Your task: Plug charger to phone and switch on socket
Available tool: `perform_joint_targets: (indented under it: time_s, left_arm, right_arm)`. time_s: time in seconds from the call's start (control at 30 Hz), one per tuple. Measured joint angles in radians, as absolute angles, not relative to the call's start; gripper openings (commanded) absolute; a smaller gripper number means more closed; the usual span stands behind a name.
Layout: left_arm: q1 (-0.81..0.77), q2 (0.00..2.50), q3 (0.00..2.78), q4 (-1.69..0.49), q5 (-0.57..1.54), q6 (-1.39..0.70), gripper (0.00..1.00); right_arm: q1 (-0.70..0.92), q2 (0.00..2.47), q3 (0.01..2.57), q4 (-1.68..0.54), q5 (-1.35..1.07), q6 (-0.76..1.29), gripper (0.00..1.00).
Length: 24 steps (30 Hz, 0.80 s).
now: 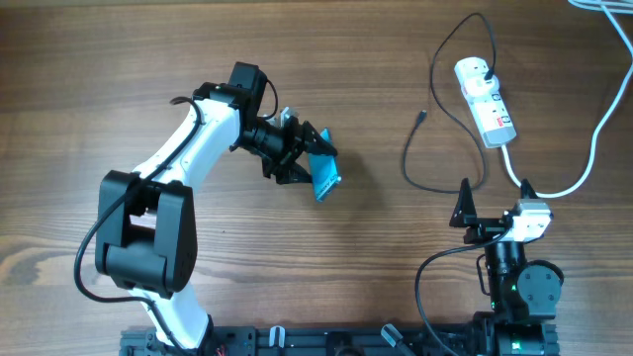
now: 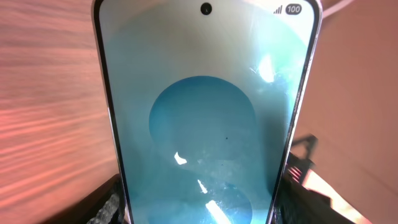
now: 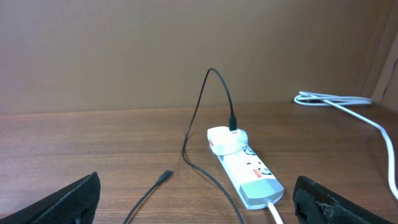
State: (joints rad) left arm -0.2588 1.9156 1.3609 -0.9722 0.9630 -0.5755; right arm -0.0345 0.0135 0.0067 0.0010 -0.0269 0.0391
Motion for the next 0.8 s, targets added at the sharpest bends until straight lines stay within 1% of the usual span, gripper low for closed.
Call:
perform_joint_targets:
  time_s: [0.13,0.33,0.47,0.7,0.8]
  left_arm:
    - [-0.259,1.916,1.361,-0.973,1.055,-0.579,0.59]
    - [-0.259,1.916,1.361,-0.973,1.107,-0.592,0.58]
    - [-0.259,1.916,1.361,-0.973,1.122,-0.615,0.60]
    - [-0.259,1.916,1.361,-0.969,1.128,-0.635,0.60]
    - [-0.259,1.916,1.361,-0.968,1.128,-0.635,0.60]
  right_arm:
    - [-0.035,0.014,0.007,0.001,-0.027,0.039,1.00]
    - [-0.035,0.014,0.007,0.001,-0.027,0.039,1.00]
    - [-0.035,0.014,0.007,0.001,-0.027,0.039,1.00]
    - [-0.035,0.014,0.007,0.001,-0.035,0.040,1.00]
    - [-0.035,0.014,0.007,0.001,-0.071,0.118,1.00]
